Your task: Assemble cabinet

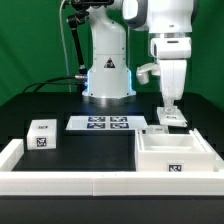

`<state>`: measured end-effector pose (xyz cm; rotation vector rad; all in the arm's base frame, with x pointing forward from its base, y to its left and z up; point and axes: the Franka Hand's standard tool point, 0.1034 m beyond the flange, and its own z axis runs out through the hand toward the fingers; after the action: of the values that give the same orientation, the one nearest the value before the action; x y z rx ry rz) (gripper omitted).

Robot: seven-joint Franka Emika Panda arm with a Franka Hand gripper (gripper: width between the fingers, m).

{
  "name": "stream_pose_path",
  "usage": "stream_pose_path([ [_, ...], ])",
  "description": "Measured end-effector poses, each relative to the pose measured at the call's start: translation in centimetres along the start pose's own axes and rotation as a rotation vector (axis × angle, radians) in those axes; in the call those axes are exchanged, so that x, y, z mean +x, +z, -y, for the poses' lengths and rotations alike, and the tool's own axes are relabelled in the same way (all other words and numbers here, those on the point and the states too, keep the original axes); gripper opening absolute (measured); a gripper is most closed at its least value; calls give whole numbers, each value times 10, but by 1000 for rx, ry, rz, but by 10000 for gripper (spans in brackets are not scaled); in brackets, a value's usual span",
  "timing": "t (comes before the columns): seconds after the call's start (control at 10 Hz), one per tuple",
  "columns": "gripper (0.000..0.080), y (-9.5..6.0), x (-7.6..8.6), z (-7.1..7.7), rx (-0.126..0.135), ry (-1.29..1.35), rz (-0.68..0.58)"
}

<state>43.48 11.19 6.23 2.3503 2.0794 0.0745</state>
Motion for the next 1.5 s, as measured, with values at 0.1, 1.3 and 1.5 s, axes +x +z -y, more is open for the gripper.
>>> stream_pose_path([
  [0.1, 68, 1, 0, 1, 2, 0, 0],
  [1.3, 69, 4, 2, -20, 4, 8, -4],
  [1.5, 69, 4, 5, -19, 3, 16, -5],
])
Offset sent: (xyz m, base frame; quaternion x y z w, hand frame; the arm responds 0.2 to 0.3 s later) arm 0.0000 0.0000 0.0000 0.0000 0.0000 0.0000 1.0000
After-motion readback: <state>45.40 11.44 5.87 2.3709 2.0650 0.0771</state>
